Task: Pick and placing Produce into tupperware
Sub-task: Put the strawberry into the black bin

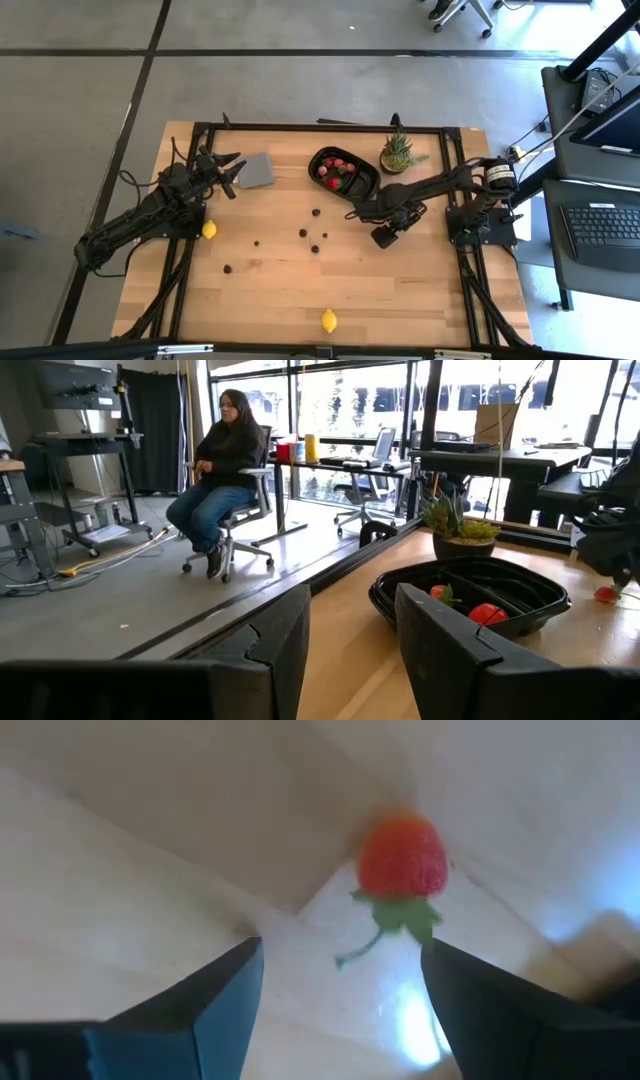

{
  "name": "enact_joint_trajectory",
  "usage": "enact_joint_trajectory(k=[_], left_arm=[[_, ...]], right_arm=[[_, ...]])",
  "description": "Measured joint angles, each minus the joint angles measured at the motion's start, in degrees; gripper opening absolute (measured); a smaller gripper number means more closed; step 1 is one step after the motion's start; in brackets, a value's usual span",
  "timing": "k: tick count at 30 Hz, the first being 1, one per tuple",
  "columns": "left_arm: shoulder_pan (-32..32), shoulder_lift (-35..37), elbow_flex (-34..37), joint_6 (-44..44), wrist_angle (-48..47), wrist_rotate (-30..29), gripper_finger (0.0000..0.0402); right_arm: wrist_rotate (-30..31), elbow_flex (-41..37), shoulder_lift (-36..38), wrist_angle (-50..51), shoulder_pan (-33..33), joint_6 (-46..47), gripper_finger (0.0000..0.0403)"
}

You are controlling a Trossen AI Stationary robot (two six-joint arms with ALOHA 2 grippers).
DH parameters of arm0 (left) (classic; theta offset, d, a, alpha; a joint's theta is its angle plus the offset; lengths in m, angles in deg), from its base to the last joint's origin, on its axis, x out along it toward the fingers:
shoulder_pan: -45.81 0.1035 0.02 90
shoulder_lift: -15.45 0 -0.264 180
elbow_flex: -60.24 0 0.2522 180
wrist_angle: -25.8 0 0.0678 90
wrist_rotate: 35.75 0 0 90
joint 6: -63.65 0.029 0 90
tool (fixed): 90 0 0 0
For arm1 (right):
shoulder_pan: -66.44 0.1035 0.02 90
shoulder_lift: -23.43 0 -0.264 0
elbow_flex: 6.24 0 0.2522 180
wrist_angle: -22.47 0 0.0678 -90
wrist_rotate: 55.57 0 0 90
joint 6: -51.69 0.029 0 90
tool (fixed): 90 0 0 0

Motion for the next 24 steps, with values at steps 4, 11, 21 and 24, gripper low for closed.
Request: enact_joint_trajectory(k=[4, 11, 21, 24], left_arm=[[0.0, 0.0, 0.0, 0.0, 0.0, 0.0, 0.0140], [0.0, 0.0, 0.0, 0.0, 0.0, 0.0, 0.0140], [0.0, 0.0, 0.0, 0.0, 0.0, 0.0, 0.0140], [0.0, 0.0, 0.0, 0.0, 0.0, 0.0, 0.0140]], right_arm=[[0.0, -1.1, 0.3, -2.4, 0.3, -0.1, 0.0251], [-0.3, -1.5, 0.2, -3.3, 0.3, -0.2, 0.0178], [0.0, -1.5, 0.1, -3.3, 0.4, 1.8, 0.0074], [0.4, -1.6, 0.0, -3.1, 0.3, 2.9, 0.0053]])
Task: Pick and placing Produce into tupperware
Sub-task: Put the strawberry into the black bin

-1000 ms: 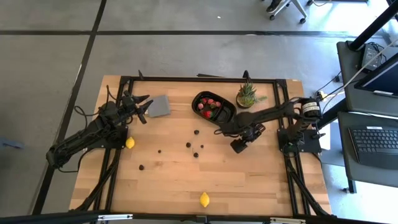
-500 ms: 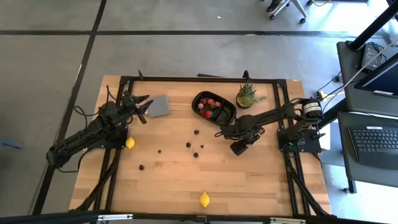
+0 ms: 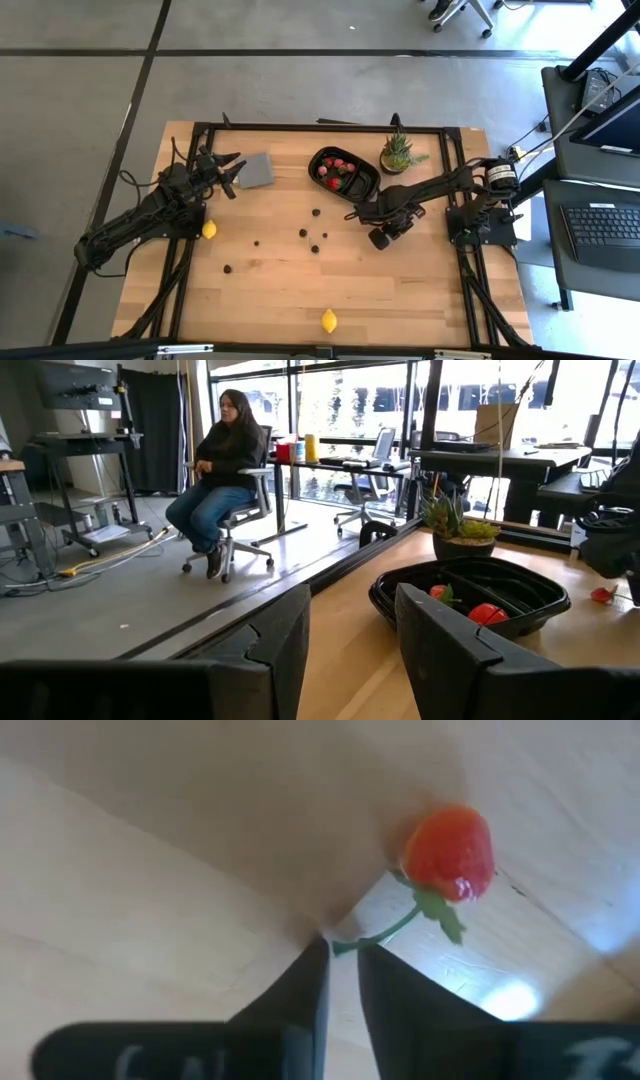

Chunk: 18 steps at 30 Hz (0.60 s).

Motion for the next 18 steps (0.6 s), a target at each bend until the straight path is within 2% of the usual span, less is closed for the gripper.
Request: enact_joint_trajectory(k=[9, 18], left_arm=[[0.0, 0.0, 0.0, 0.0, 0.0, 0.0, 0.0140], [0.0, 0.0, 0.0, 0.0, 0.0, 0.0, 0.0140]], right_arm=[[0.7, -0.1, 0.0, 0.3, 0.0, 1.7, 0.0009], [2.8, 0.0, -0.1, 0.9, 0.0, -0.9, 0.0004]])
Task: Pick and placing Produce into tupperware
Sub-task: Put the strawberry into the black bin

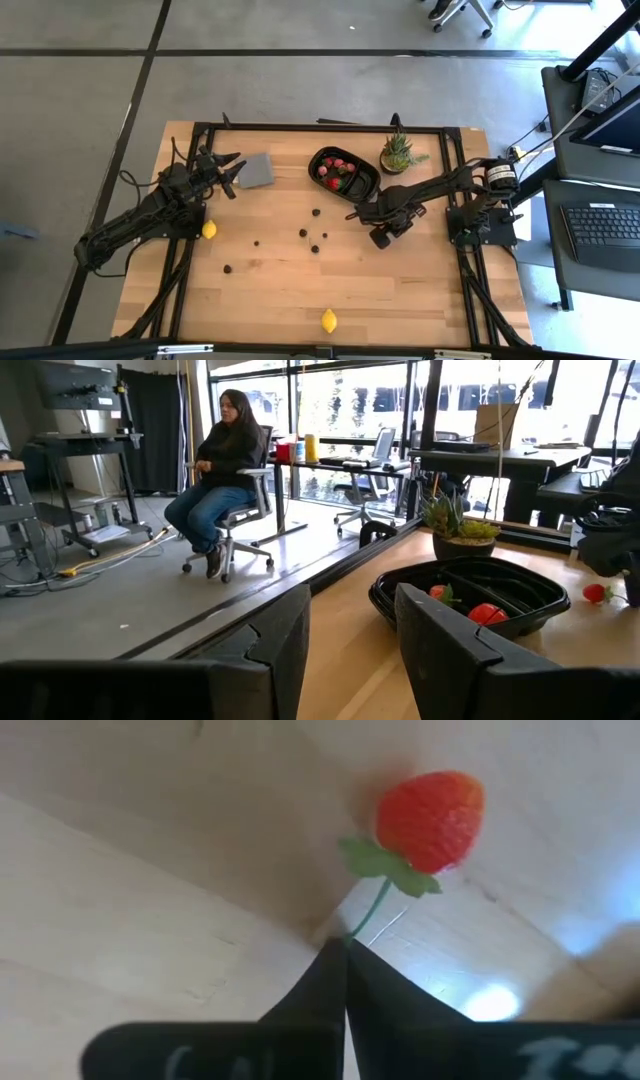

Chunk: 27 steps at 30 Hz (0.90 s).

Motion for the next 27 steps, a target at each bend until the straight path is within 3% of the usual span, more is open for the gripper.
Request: enact_joint_trajectory(k=[5, 15, 21, 27], left_arm=[[0.0, 0.0, 0.0, 0.0, 0.0, 0.0, 0.0140], [0.0, 0.0, 0.0, 0.0, 0.0, 0.0, 0.0140], [0.0, 0.0, 0.0, 0.0, 0.0, 0.0, 0.0140], [0.0, 0.0, 0.0, 0.0, 0.0, 0.0, 0.0140]], right_arm=[[6.2, 3.3, -0.4, 6.5, -0.2, -2.5, 0.0003], [18.8, 21.7, 0.9, 18.7, -3.8, -9.0, 0.0002], [25.6, 30.0, 1.1, 18.7, -5.8, -15.1, 0.0002], [27.6, 30.7, 1.1, 15.1, -6.4, -22.3, 0.0027]])
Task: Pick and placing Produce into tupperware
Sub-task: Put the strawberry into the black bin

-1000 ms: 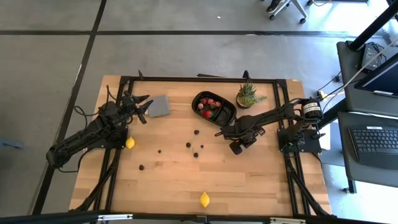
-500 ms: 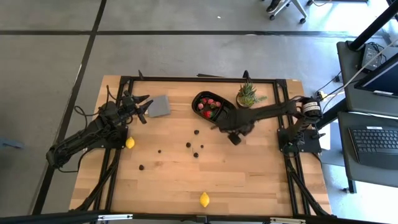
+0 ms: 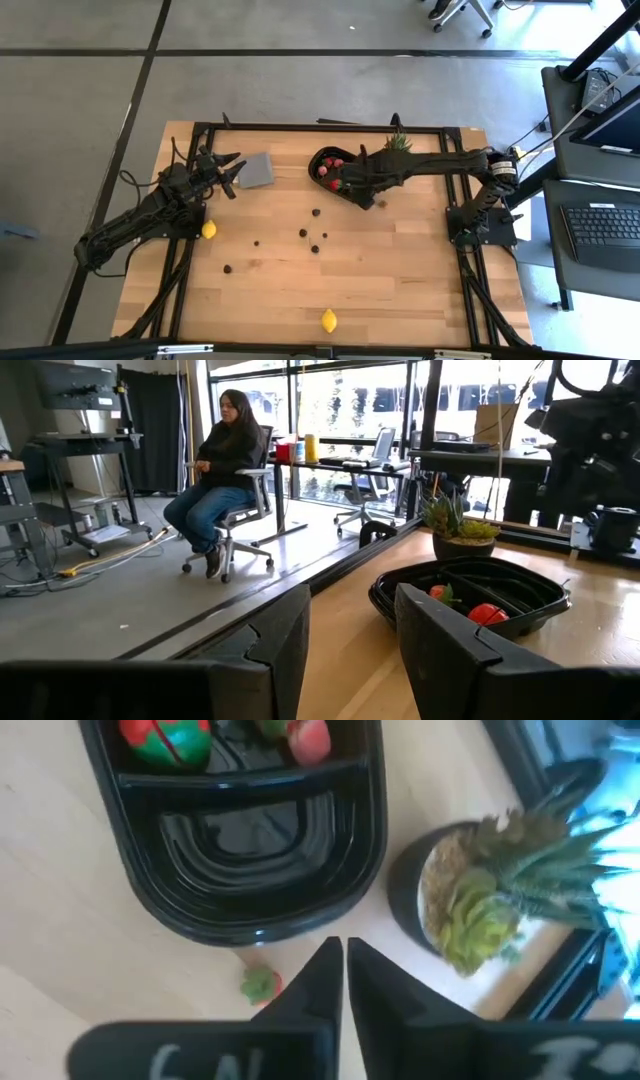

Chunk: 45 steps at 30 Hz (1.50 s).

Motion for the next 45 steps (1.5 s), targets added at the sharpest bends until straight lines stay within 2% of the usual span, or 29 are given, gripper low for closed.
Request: enact_joint_trajectory(k=[7, 12, 16, 21, 27, 33, 39, 45], left_arm=[[0.0, 0.0, 0.0, 0.0, 0.0, 0.0, 0.0140], [0.0, 0.0, 0.0, 0.0, 0.0, 0.0, 0.0140], [0.0, 0.0, 0.0, 0.0, 0.0, 0.0, 0.0140], [0.0, 0.0, 0.0, 0.0, 0.0, 0.0, 0.0140], [0.0, 0.0, 0.0, 0.0, 0.0, 0.0, 0.0140], [0.0, 0.0, 0.0, 0.0, 0.0, 0.0, 0.0140], [0.0, 0.0, 0.0, 0.0, 0.0, 0.0, 0.0140], [0.0, 0.0, 0.0, 0.0, 0.0, 0.0, 0.0140]], right_arm=[[0.5, 0.0, 4.3, -0.6, 0.0, -5.2, 0.0051], [-6.7, 0.0, 11.6, -0.7, -2.2, -7.2, 0.0047], [-15.2, 0.0, 17.9, -0.6, -5.1, -11.5, 0.0039], [-16.7, -1.3, 24.0, -1.6, -8.5, -15.7, 0.0030], [-18.2, -11.1, 29.8, -4.4, -13.1, -17.3, 0.0021], [-30.9, -24.6, 32.0, -12.3, -16.0, -20.0, 0.0006], [-31.7, -34.3, 31.4, -20.9, -15.9, -20.4, 0.0015], [-31.7, -36.3, 31.4, -25.0, -15.9, -15.2, 0.0031]])
